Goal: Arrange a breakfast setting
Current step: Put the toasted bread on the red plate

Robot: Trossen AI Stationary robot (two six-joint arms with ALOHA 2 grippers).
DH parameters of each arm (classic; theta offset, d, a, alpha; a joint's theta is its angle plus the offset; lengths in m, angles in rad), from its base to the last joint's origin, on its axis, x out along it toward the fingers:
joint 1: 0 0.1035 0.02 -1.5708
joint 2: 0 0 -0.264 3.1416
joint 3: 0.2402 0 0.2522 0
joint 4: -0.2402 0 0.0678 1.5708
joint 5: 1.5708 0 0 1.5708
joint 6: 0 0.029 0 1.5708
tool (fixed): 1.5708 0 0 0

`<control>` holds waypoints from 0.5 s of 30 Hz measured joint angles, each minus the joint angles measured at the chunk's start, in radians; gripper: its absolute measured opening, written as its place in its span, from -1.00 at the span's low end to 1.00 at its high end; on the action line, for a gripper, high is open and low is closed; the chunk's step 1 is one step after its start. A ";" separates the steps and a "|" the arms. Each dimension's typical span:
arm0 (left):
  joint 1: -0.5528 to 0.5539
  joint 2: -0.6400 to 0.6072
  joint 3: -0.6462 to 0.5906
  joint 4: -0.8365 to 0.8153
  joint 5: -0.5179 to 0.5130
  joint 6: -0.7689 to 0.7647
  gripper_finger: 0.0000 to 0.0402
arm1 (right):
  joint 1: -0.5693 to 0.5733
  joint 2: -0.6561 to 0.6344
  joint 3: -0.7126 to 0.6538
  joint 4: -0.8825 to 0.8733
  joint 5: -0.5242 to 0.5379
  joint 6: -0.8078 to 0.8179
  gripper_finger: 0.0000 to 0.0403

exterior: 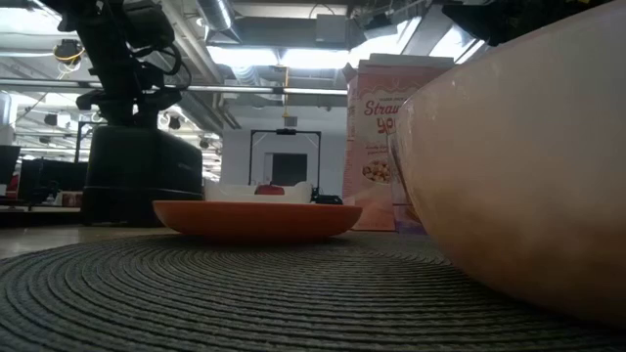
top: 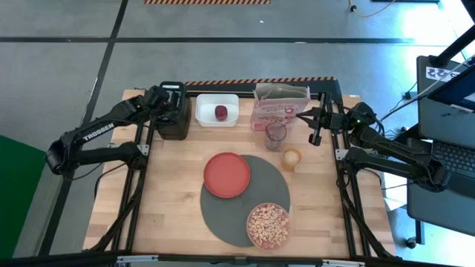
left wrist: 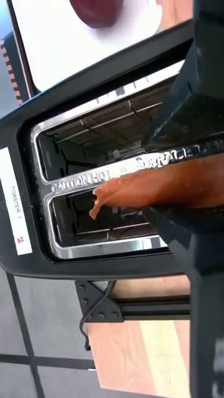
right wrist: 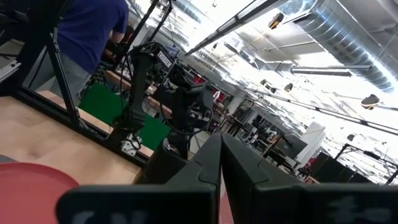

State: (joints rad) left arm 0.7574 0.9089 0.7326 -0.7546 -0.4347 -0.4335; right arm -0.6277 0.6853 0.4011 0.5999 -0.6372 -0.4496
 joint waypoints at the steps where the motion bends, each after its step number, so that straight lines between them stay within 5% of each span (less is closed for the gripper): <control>1: 0.000 0.000 0.000 0.002 0.000 0.000 -0.32 | 0.000 0.000 0.000 0.000 0.000 0.000 -0.93; 8: 0.000 -0.003 0.001 0.015 -0.012 0.002 -0.80 | 0.000 0.000 0.000 -0.026 0.001 0.000 -0.93; 15: 0.000 -0.001 0.019 0.011 -0.016 0.027 -0.91 | -0.001 0.000 0.000 -0.026 0.001 -0.001 -0.93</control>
State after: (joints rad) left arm 0.7574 0.9077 0.7514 -0.7439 -0.4510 -0.4066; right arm -0.6285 0.6853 0.4011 0.5739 -0.6364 -0.4510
